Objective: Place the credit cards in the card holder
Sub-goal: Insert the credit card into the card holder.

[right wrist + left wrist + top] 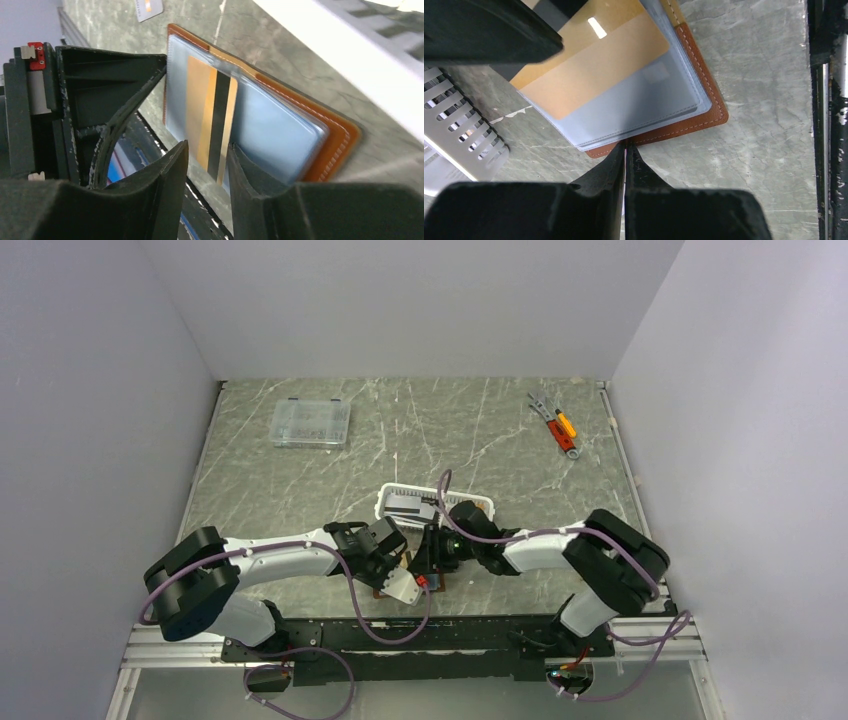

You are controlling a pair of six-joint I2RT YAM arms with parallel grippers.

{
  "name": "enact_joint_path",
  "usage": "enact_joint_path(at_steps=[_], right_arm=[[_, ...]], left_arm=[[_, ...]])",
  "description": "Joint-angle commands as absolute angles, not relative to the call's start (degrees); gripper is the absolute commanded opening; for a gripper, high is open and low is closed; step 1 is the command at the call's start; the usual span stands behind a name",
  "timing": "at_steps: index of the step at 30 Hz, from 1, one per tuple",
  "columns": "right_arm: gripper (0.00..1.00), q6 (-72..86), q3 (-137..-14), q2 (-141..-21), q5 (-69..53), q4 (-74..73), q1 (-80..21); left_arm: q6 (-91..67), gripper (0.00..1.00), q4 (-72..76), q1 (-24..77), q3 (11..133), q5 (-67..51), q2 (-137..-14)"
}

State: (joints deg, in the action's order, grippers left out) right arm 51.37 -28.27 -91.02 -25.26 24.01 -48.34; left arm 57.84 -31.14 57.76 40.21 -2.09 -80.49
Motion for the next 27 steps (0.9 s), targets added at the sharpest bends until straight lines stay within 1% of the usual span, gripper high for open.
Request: enact_joint_path(at_steps=[1,2,3,4,5,6,9,13,14,20,27], right_arm=[[0.38,47.4,-28.6,-85.6,-18.3,11.4,-48.2],[0.41,47.5,-28.6,-85.2,-18.5,11.4,-48.3],[0.49,47.5,-28.6,-85.2,-18.7,11.6,-48.3],[0.53,47.3,-28.5,-85.1,-19.2,11.9,-48.2],[0.54,47.1,-28.5,-85.1,-19.5,12.0,-48.3],[0.54,47.0,-28.4,-84.9,-19.5,12.2,-48.4],[0.48,46.6,-29.3,-85.0,-19.5,12.2,-48.4],[0.30,46.1,-32.2,-87.6,-19.9,12.0,-49.2],[0.29,45.8,-33.3,-88.3,-19.3,11.1,-49.6],[0.28,43.3,-37.1,-88.6,-17.3,8.1,-52.7],[0.29,41.1,-41.8,-91.4,-18.4,5.8,-54.4]], left_arm=[[58.3,0.08,-31.4,58.4,39.2,-4.9,-81.9],[58.2,0.08,-31.3,58.4,39.3,-4.9,-82.0],[58.2,0.08,-31.2,58.4,39.4,-4.9,-82.1],[58.0,0.08,-31.1,58.4,39.6,-4.9,-82.1],[57.9,0.08,-31.1,58.4,39.7,-4.9,-82.3],[57.7,0.08,-31.2,58.4,39.8,-4.9,-82.4],[57.7,0.08,-31.0,58.4,39.6,-4.8,-82.2],[57.7,0.08,-30.9,58.4,39.7,-4.6,-82.4],[57.8,0.08,-30.8,58.4,39.7,-4.6,-82.5],[58.1,0.07,-30.5,58.4,40.1,-4.8,-82.7],[58.1,0.07,-30.1,58.4,40.8,-4.8,-82.7]])
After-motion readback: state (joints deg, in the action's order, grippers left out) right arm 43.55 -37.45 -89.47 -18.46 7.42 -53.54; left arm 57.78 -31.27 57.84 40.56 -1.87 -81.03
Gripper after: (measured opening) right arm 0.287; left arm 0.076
